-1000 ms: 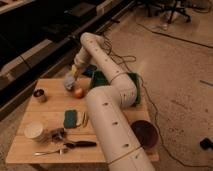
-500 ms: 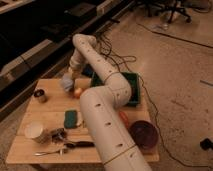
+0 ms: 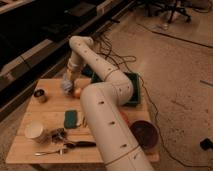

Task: Place towel in plastic cup

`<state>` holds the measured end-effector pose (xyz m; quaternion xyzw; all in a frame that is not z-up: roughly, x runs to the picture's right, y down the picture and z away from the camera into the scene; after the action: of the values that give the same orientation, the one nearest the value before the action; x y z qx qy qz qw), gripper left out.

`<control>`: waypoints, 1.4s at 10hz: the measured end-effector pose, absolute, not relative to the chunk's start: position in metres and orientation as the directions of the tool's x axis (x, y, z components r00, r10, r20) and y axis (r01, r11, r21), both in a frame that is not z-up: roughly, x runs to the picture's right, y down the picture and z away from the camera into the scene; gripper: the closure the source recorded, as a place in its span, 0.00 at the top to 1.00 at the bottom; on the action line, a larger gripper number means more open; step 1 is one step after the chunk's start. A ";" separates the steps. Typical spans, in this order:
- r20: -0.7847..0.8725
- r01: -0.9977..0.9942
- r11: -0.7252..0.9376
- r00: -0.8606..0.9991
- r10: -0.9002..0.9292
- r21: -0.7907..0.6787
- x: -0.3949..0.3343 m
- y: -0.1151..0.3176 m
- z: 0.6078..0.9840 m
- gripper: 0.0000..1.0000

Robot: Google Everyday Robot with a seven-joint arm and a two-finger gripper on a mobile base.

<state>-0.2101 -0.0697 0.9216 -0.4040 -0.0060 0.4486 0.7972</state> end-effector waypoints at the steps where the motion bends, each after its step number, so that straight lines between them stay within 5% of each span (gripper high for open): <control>1: -0.333 -0.701 0.293 0.610 0.719 -0.650 -0.211 -0.067 0.922 0.00; 14: -0.208 -0.674 0.332 0.588 0.781 -0.660 -0.184 -0.053 0.918 0.00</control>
<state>-0.1837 -0.0526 0.9178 -0.3655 -0.0732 0.4477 0.8128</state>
